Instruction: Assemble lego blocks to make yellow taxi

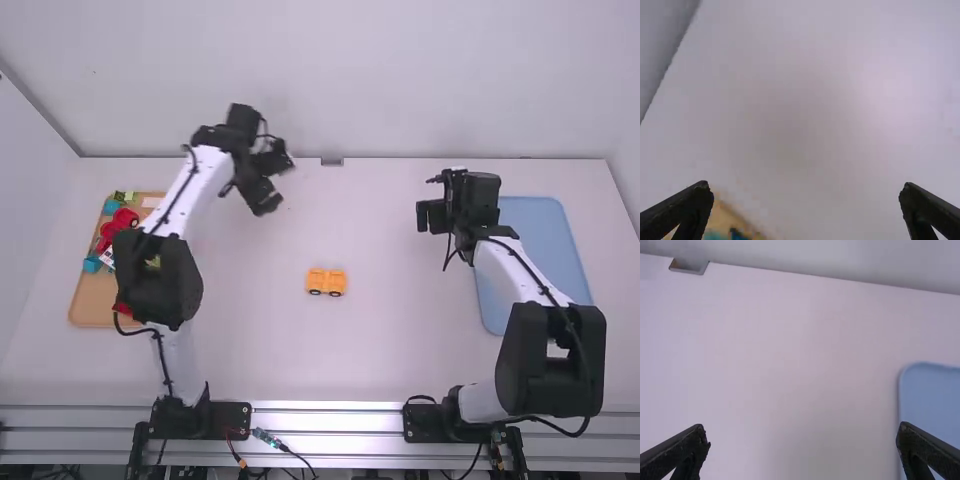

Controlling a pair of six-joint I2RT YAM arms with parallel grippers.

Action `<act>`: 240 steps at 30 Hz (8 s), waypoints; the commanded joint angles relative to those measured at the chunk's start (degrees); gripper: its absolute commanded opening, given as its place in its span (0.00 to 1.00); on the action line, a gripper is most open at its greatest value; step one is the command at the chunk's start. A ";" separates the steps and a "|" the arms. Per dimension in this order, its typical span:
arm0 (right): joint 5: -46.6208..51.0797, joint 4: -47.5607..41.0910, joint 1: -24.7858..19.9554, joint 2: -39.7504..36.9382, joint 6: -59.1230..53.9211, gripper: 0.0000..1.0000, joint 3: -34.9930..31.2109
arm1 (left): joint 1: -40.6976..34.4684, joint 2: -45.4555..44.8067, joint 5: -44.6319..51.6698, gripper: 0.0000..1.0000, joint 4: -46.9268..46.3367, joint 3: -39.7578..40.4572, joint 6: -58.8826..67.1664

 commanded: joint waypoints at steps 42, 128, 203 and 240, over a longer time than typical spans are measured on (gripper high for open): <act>0.11 4.94 6.16 -0.04 0.02 0.99 2.03 | 38.60 -22.97 -3.58 0.99 20.95 -46.45 -31.74; 1.16 -9.53 9.09 -8.65 -6.05 0.99 7.63 | 46.05 -22.91 8.09 0.63 61.56 -75.56 -16.05; 1.33 -9.90 9.05 -8.63 -7.23 0.99 7.63 | 43.91 -32.54 28.81 0.02 28.97 -55.69 -14.21; -33.94 22.01 0.48 -8.35 -22.14 0.99 -24.30 | 5.11 -29.99 33.92 0.02 37.21 -65.70 14.44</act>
